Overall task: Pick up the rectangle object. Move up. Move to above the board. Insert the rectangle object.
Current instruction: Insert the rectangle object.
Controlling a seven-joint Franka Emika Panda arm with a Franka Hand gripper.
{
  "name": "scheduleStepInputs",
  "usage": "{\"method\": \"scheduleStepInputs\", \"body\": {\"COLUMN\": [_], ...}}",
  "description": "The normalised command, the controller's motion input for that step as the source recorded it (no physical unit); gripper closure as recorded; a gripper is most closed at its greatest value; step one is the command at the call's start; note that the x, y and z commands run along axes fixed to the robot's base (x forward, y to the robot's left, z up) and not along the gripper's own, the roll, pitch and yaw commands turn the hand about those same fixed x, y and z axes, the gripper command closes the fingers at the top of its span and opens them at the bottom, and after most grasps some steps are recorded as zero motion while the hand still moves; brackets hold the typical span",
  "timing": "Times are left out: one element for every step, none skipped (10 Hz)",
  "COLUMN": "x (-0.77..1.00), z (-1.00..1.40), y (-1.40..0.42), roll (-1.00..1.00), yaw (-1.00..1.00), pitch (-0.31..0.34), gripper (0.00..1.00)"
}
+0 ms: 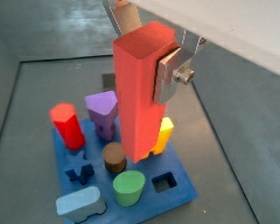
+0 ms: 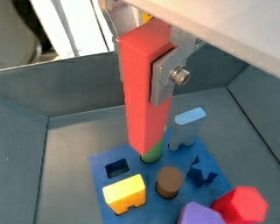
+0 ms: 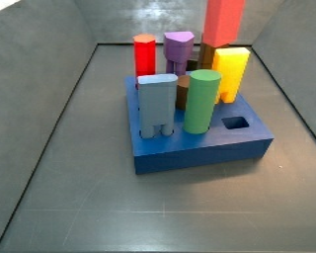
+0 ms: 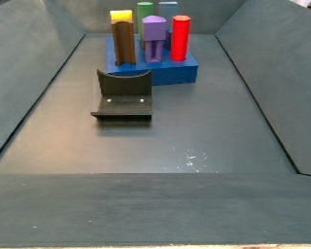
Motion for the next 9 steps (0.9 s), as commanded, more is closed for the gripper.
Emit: {"method": "scheduleStepInputs", "body": {"x": [0.61,0.61,0.63,0.64,0.65,0.65,0.68,0.69,0.6], "z": [-0.21,-0.22,-0.25,-0.26,-0.27,-0.34,-0.51,-0.57,-0.52], "y": [0.0,0.0,0.0,0.0,0.0,0.0,-0.07,-0.12,-0.21], "roll": [0.11,0.12,0.13,0.14,0.15,0.16,0.18,0.19,0.18], "yaw": [-0.5,-0.49,-0.47,-0.46,-0.44,-0.42,-0.34,-0.25,-0.23], "pitch": [0.0,0.0,0.0,0.0,0.006,0.017,0.023,0.091,0.161], "gripper": [1.0,1.0,1.0,1.0,1.0,1.0,1.0,1.0,1.0]}}
